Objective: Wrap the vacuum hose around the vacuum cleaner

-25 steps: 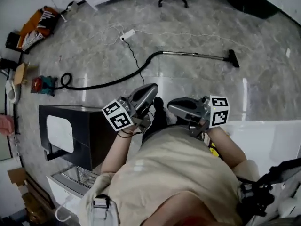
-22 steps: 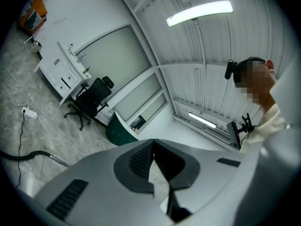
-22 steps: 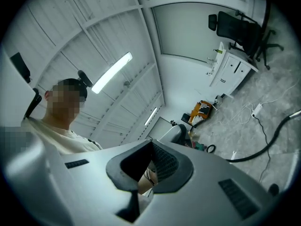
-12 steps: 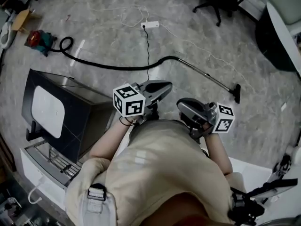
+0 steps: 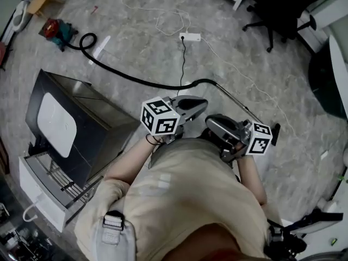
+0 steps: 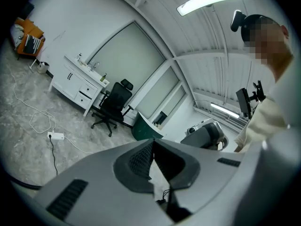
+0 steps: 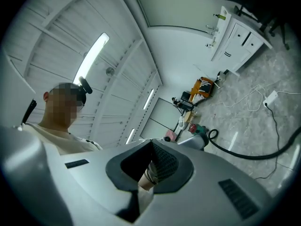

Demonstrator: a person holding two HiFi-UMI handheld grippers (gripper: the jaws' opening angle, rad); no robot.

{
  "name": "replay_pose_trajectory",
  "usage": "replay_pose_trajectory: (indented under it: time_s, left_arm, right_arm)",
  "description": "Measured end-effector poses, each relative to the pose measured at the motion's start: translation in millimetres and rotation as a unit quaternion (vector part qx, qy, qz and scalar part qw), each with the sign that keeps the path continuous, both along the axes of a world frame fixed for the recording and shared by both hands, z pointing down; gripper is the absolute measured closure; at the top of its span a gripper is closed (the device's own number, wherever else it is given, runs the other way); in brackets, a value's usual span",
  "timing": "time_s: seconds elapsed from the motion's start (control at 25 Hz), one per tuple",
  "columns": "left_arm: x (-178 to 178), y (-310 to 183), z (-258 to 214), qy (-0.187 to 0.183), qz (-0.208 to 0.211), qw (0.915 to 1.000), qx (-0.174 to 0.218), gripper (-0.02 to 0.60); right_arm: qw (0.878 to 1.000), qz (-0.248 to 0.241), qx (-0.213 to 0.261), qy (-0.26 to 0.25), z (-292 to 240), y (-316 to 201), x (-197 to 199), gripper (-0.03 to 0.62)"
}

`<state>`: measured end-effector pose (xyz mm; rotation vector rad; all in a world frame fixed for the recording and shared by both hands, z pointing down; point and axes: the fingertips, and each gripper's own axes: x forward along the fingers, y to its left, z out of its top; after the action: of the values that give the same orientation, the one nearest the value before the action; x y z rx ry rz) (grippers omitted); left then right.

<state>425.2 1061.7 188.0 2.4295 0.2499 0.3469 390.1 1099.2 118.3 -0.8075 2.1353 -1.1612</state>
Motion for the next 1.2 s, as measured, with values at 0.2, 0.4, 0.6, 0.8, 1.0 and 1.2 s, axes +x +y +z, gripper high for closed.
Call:
replay_pose_trajectory:
  time_s: [0.2, 0.4, 0.6, 0.8, 1.0, 1.2]
  left_arm:
    - [65, -32, 23, -0.041, -0.033, 0.9985, 0.015, 0.577]
    - [116, -46, 41, -0.085, -0.065, 0.9939, 0.025, 0.577]
    - [176, -65, 64, -0.138, -0.089, 0.9856, 0.042, 0.577]
    - [200, -81, 121, -0.195, -0.068, 0.9767, 0.057, 0.577]
    - [207, -105, 193, -0.243, -0.039, 0.9672, 0.064, 0.577]
    - [206, -129, 288, -0.276, 0.013, 0.9590, 0.063, 0.577]
  right_arm:
    - [0.999, -0.024, 0.004, -0.045, 20, -32, 74, 0.591]
    - [0.999, -0.043, 0.003, -0.008, 42, -36, 144, 0.591]
    - [0.997, -0.069, -0.025, -0.001, 73, -37, 224, 0.591]
    - [0.997, -0.040, -0.061, -0.006, 116, -52, 265, 0.591]
    - [0.994, -0.022, -0.103, 0.015, 171, -80, 286, 0.589]
    - [0.986, 0.010, -0.166, 0.009, 236, -111, 296, 0.591]
